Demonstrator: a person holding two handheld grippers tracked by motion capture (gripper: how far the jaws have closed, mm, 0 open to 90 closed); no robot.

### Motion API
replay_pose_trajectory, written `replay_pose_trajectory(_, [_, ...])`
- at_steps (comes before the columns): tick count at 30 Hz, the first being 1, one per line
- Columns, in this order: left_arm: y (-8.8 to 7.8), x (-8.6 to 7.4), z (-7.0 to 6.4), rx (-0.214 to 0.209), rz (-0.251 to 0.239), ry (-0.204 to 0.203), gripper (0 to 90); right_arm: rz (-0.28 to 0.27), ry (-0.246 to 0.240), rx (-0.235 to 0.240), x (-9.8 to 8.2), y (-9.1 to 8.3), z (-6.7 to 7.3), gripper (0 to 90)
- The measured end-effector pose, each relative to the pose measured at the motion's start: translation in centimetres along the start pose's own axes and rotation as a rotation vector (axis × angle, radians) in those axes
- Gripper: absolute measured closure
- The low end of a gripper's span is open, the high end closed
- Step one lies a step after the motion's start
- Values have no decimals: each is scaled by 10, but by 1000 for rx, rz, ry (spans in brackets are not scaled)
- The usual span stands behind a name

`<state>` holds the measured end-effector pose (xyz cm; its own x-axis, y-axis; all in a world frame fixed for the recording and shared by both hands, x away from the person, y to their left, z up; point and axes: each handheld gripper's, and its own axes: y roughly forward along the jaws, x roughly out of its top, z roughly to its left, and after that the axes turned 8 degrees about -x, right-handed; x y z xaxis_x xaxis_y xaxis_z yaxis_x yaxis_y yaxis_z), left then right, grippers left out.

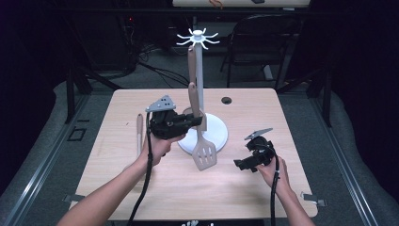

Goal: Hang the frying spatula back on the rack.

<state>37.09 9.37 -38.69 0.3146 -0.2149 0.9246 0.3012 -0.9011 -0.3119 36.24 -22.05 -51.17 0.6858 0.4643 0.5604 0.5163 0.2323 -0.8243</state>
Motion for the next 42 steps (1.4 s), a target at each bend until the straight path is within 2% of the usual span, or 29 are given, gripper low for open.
replay_pose_trajectory(4, [5, 11, 2, 13, 23, 14, 775, -10, 7, 0, 0, 0, 0, 2])
replay_pose_trajectory(23, [14, 42, 5, 29, 48, 47, 775, 5, -4, -15, 1, 0, 0, 7])
replay_pose_trajectory(24, [14, 43, 5, 30, 45, 47, 774, 20, -21, -27, 2, -1, -1, 7])
replay_pose_trajectory(29, [15, 51, 7, 32, 49, 47, 775, 21, -22, -25, 2, -1, -1, 7])
replay_pose_trajectory(34, [16, 57, 9, 35, 47, 36, 774, 9, -9, -1, 1, 1, 0, 7])
replay_pose_trajectory(40, [17, 63, 15, 46, 38, 29, 775, 9, -8, -10, 1, 2, 0, 8])
replay_pose_trajectory(41, [17, 64, 16, 46, 45, 29, 775, 24, -21, -21, 2, 0, 0, 9])
replay_pose_trajectory(42, [18, 66, 17, 52, 45, 31, 774, 7, -3, -2, 1, 2, 1, 9])
